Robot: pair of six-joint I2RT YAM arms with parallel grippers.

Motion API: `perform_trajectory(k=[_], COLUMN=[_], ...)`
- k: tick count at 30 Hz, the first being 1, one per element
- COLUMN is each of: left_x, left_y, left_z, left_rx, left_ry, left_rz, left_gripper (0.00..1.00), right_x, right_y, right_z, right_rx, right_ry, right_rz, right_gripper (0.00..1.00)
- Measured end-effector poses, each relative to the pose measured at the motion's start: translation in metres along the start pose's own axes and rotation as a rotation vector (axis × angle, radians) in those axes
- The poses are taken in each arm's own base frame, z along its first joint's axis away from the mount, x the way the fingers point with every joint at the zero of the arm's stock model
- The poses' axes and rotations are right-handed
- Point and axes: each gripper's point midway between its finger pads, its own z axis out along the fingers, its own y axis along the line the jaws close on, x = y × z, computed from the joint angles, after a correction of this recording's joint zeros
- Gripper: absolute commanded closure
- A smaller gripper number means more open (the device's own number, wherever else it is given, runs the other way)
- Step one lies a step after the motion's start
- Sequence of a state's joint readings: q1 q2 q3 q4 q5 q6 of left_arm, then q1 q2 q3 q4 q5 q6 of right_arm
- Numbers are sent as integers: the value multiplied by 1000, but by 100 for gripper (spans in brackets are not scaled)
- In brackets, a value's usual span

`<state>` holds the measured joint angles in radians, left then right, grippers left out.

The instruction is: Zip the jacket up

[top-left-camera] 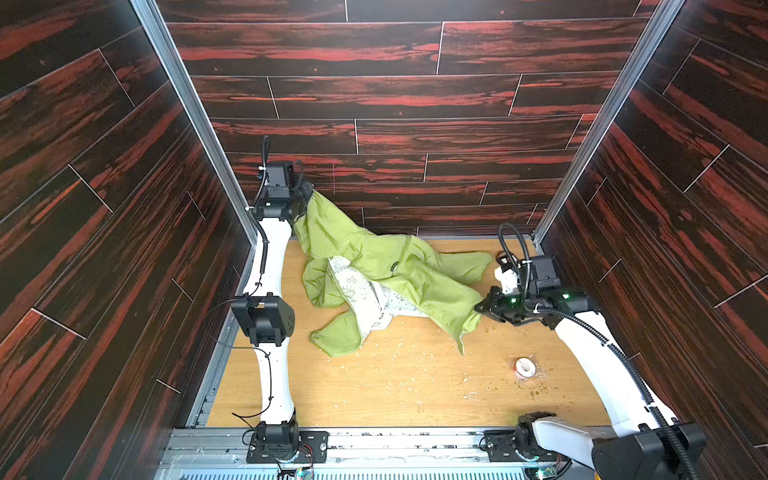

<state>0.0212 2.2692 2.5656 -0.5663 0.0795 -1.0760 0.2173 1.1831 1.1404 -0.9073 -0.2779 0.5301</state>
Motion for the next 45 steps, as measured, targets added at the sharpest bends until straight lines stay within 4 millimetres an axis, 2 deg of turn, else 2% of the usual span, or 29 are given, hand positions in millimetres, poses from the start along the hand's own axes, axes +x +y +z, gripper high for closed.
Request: perform_trajectory(k=[4, 7, 8, 11, 12, 13, 14, 17, 20, 22, 24, 28, 30, 32, 34, 36, 39, 40, 42, 45], left_x=[1, 8, 12, 25, 29, 33, 37, 44, 42, 41, 44, 70, 86, 117, 152, 193, 253, 267, 285, 288], left_y=[5, 21, 30, 60, 69, 79, 86, 100, 94, 90, 88, 88, 88, 88, 92, 100, 127, 136, 152, 162], left_z=[15, 34, 42, 65, 70, 76, 81, 87, 83, 76, 63, 15, -9, -35, -51, -59, -63, -65, -68, -65], left_rx=[9, -15, -33, -90, -108, -126, -139, -170, -159, -163, -175, -216, -213, -191, -180, -178, -225, -247, -280, -286], left_ry=[-1, 9, 17, 41, 47, 56, 64, 86, 89, 98, 124, 224, 264, 323, 388, 465, 573, 601, 628, 620], left_rz=[-59, -107, -125, -163, -173, -183, -188, -190, -165, -145, -128, -122, -129, -151, -167, -190, -211, -217, -231, -252], left_gripper=[100, 100, 96, 52, 24, 13, 10, 8, 10, 17, 24, 35, 36, 38, 39, 41, 45, 45, 46, 46], right_x=[30, 42, 43, 41, 40, 39, 38, 34, 26, 20, 15, 12, 12, 11, 11, 10, 10, 10, 10, 10], right_y=[-31, -44, -47, -51, -52, -53, -55, -59, -57, -55, -52, -50, -50, -49, -49, -49, -49, -49, -48, -48], right_z=[26, 39, 43, 54, 58, 62, 66, 77, 84, 87, 89, 92, 92, 92, 92, 92, 93, 93, 93, 93], right_rx=[62, 93, 100, 112, 115, 119, 126, 140, 141, 136, 130, 120, 116, 112, 110, 107, 105, 104, 103, 102], right_ry=[101, 154, 166, 186, 191, 197, 208, 233, 236, 232, 225, 225, 225, 224, 222, 222, 221, 221, 220, 218], right_rz=[51, 81, 90, 105, 110, 115, 123, 136, 137, 134, 130, 125, 123, 122, 121, 123, 123, 123, 122, 122], right_gripper=[100, 100, 100, 100, 100, 100, 100, 100, 100, 100, 100, 100, 100, 100, 100, 100, 100, 100, 100, 100])
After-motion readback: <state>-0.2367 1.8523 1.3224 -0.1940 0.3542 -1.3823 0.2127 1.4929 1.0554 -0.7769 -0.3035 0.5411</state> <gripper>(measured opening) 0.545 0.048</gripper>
